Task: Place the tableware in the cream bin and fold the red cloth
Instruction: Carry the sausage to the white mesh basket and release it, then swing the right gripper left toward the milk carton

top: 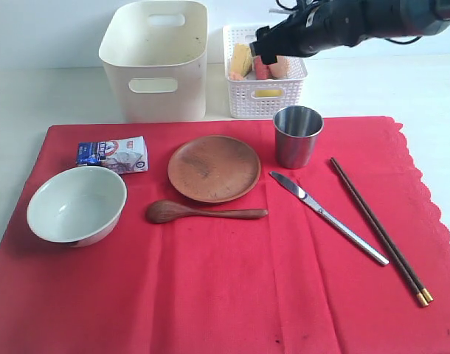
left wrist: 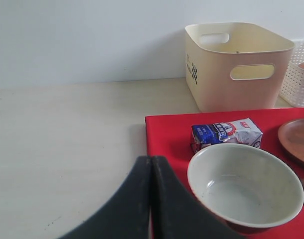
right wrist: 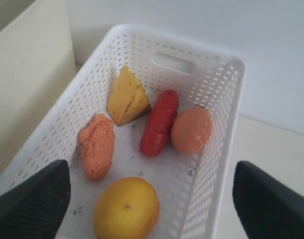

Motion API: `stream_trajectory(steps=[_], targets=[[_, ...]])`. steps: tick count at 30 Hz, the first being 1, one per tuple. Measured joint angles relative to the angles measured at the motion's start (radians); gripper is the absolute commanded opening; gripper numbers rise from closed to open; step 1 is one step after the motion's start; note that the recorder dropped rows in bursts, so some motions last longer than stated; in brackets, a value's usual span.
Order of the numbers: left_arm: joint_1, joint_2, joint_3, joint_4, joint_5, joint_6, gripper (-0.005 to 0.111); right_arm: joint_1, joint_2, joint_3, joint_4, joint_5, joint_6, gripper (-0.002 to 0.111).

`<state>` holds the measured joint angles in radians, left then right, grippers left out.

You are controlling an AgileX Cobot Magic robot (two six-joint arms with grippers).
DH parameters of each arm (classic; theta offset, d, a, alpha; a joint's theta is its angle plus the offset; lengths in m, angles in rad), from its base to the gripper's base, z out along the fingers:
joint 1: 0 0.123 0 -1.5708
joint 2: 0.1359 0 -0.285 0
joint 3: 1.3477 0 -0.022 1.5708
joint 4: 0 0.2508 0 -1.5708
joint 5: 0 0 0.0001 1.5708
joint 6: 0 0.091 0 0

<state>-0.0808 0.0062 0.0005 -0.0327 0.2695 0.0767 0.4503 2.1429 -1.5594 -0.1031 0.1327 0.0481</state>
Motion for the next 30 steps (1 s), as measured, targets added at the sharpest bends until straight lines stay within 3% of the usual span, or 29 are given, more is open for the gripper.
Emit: stream_trajectory(steps=[7,10,18,23,30], targets=[[0.0,0.0,0.0,0.0,0.0,0.0,0.001,0.0,-0.134,0.0,0.0,0.195,0.0,0.083],[0.0,0.0,0.0,0.0,0.0,0.0,0.001,0.0,-0.17,0.0,0.0,0.262,0.0,0.078],[0.0,0.0,0.0,0.0,0.0,0.0,0.001,-0.002,-0.204,0.0,0.052,0.364,-0.017,0.032],[0.0,0.0,0.0,0.0,0.0,0.0,0.001,-0.004,-0.204,0.033,0.276,0.388,-0.223,0.0],[0.0,0.0,0.0,0.0,0.0,0.0,0.001,-0.004,-0.204,0.11,0.662,0.425,-0.641,0.0]])
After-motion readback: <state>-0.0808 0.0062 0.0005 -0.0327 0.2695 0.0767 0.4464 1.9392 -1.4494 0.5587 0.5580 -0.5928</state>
